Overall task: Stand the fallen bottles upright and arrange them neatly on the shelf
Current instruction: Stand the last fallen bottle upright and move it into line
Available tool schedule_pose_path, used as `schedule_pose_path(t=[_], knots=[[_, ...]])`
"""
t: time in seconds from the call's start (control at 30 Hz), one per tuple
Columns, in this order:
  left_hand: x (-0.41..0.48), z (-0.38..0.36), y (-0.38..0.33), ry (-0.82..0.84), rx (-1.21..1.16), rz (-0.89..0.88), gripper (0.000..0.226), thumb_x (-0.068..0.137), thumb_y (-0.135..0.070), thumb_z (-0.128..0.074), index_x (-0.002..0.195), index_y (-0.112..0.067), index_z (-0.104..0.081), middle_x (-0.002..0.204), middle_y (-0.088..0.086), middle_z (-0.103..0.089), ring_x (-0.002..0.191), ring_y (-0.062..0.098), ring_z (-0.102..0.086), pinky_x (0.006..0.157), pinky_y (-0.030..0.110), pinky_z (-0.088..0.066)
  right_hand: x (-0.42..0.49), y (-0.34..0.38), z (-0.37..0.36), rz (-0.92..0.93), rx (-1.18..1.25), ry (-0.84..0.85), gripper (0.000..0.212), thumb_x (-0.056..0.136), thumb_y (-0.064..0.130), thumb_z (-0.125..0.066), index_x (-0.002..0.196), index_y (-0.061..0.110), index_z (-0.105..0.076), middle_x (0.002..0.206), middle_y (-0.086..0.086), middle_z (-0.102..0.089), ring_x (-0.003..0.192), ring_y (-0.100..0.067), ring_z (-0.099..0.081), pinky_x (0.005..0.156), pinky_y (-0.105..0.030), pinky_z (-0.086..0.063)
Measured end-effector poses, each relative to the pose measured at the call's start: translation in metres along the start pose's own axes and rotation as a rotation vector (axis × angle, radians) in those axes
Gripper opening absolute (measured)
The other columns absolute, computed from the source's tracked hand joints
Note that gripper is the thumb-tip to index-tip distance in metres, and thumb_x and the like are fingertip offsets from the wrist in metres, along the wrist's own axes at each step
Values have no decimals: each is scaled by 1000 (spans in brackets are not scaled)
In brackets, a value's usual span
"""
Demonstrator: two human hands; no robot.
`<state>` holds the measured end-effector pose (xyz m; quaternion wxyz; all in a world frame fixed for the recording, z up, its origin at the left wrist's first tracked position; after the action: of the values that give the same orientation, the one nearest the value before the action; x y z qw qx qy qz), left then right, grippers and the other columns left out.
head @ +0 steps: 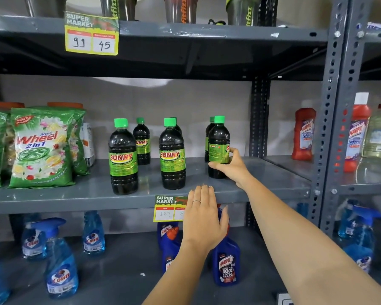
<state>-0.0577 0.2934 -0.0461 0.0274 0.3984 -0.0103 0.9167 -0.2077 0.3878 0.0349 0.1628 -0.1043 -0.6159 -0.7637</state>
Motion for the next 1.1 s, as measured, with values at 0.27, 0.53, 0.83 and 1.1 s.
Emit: schedule_pose_path(t=[0.27, 0.53, 0.83, 1.1], knots=[[1, 0, 5, -25, -26, -27, 58, 93, -43, -40, 132, -1, -53, 133, 16, -58, 125, 31, -52, 109, 44, -38, 0, 0, 0, 8, 65, 33, 71, 78, 21, -81, 137, 20, -42, 120, -1, -62, 108, -17, -59, 88, -28, -45], [0, -1, 5, -7, -10, -19, 56, 95, -39, -35, 135, -2, -51, 136, 16, -56, 128, 31, -50, 110, 44, -36, 0, 2, 0, -8, 88, 51, 71, 81, 19, -77, 141, 23, -39, 124, 0, -60, 112, -16, -56, 82, -25, -42], [0, 0, 3, -2, -4, -15, 58, 95, -39, -32, 135, -2, -50, 136, 17, -55, 128, 31, -49, 111, 45, -35, 0, 0, -1, -5, -5, 15, 86, 69, 34, -87, 136, 26, -34, 123, 2, -58, 112, -17, -55, 92, -31, -44], [0, 0, 3, -8, -11, -10, 57, 94, -39, -35, 134, -2, -51, 135, 17, -57, 127, 31, -50, 110, 45, -37, 1, -1, -2, -8, -35, 12, 79, 70, 26, -87, 134, 21, -41, 128, -1, -58, 111, -17, -56, 90, -30, -44]])
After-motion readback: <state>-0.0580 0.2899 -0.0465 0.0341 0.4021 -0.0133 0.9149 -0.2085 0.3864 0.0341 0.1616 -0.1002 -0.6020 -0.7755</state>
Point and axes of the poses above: each hand's wrist, its own x-axis towards the middle knuckle, its own z-axis out of the back of the hand, y = z × x, the point moved 2 cm from there along x, towards the middle knuckle
